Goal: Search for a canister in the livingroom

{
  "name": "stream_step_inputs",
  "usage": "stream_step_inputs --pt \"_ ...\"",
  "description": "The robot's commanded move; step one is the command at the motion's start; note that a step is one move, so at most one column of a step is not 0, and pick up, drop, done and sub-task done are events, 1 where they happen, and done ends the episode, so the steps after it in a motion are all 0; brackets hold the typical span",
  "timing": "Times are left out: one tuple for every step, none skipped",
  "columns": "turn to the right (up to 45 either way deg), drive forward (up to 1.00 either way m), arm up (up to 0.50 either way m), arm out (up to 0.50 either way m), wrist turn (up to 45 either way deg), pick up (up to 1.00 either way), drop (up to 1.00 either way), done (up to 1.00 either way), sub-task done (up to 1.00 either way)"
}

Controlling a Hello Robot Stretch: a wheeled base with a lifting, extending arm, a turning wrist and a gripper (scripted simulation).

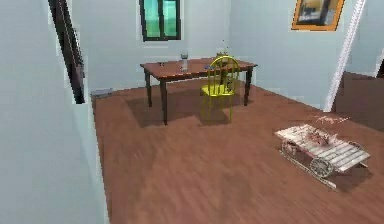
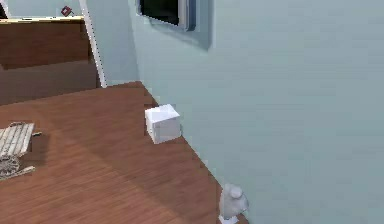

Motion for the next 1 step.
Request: stream_step_inputs --pt "0.0 0.85 0.00 0.00 0.0 0.00 0.00 0.00 0.00"
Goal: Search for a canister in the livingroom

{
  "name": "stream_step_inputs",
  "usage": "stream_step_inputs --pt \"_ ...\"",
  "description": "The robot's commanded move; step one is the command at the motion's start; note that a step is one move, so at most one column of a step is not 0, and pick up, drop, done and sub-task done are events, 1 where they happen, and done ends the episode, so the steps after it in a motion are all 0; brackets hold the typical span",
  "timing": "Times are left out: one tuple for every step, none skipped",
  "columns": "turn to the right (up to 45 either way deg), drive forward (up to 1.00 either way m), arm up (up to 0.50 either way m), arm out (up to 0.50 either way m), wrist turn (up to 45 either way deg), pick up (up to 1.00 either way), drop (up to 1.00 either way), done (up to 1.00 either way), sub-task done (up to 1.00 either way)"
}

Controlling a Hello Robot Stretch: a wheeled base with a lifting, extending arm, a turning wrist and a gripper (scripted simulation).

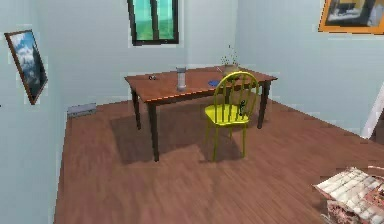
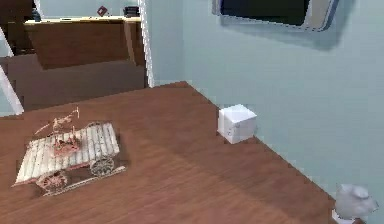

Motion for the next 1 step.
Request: stream_step_inputs --pt "-15.0 0.00 0.00 0.00 0.0 0.00 0.00 0.00 0.00"
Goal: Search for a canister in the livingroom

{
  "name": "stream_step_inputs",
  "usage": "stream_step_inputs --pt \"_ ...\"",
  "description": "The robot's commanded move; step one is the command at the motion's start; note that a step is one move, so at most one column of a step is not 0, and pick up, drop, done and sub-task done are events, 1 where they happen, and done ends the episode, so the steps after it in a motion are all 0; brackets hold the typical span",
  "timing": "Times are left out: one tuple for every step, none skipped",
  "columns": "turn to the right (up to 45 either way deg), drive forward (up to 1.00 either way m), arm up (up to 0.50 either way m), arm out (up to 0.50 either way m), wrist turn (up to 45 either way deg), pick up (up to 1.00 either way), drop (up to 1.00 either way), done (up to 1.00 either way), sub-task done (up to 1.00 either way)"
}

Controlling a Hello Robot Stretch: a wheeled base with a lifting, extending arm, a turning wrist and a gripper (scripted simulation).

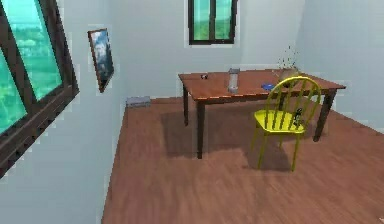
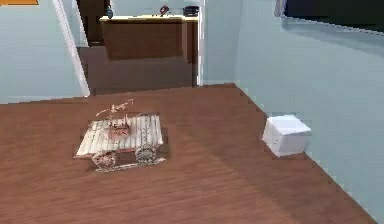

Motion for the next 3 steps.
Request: stream_step_inputs --pt "0.0 1.00 0.00 0.00 0.0 0.00 0.00 0.00 0.00" --pt "-9.0 0.00 0.00 0.00 0.0 0.00 0.00 0.00 0.00" --pt "0.0 0.15 0.00 0.00 0.0 0.00 0.00 0.00 0.00"
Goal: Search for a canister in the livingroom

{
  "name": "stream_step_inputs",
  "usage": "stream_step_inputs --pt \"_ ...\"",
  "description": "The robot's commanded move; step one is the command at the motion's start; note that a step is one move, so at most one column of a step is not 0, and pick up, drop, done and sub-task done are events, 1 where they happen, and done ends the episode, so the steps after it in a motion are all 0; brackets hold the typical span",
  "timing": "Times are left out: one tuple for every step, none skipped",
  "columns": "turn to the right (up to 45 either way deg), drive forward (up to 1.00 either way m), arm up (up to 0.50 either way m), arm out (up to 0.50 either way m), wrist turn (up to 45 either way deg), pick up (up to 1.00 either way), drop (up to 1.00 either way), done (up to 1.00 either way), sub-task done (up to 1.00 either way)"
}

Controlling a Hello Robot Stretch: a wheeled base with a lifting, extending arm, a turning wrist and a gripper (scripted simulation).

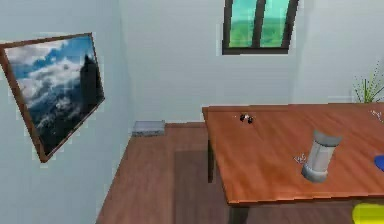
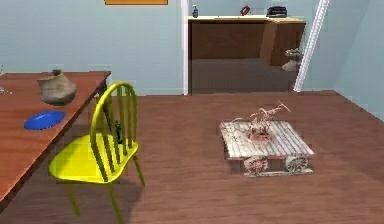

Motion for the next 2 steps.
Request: stream_step_inputs --pt "36.0 0.00 0.00 0.00 0.0 0.00 0.00 0.00 0.00" --pt "0.0 0.00 0.00 0.00 0.0 0.00 0.00 1.00 0.00"
